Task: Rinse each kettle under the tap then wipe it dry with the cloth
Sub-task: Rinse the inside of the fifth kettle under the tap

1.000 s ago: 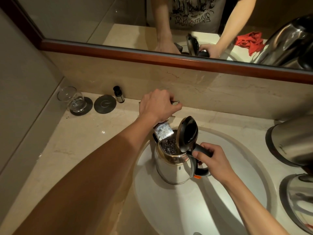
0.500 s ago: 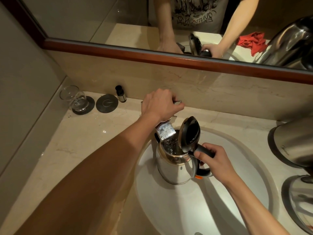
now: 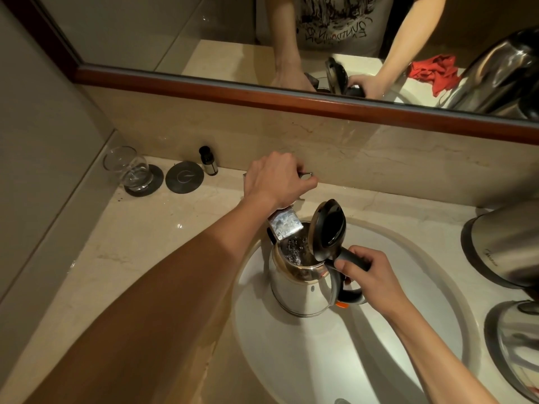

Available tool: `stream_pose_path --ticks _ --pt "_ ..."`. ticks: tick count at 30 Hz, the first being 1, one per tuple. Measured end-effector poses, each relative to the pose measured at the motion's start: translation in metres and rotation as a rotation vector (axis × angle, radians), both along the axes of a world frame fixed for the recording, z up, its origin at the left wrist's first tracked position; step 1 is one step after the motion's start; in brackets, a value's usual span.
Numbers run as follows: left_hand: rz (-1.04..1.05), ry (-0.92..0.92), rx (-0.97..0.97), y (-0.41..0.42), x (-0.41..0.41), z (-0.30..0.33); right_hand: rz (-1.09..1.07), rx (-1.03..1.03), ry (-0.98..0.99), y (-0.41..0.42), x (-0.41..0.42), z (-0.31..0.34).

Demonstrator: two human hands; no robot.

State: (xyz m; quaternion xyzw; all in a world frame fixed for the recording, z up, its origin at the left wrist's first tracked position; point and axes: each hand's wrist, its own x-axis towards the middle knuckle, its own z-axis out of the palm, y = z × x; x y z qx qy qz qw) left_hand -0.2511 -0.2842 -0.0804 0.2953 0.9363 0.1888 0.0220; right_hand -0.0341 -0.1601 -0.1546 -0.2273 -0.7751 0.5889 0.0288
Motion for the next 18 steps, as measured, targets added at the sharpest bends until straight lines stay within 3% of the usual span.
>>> stream_pose_path --ticks 18 --pt "0.002 -0.013 -0.008 -0.0006 0.0015 0.0048 -0.001 -0.006 -0.005 -0.0015 -0.0016 0.0061"
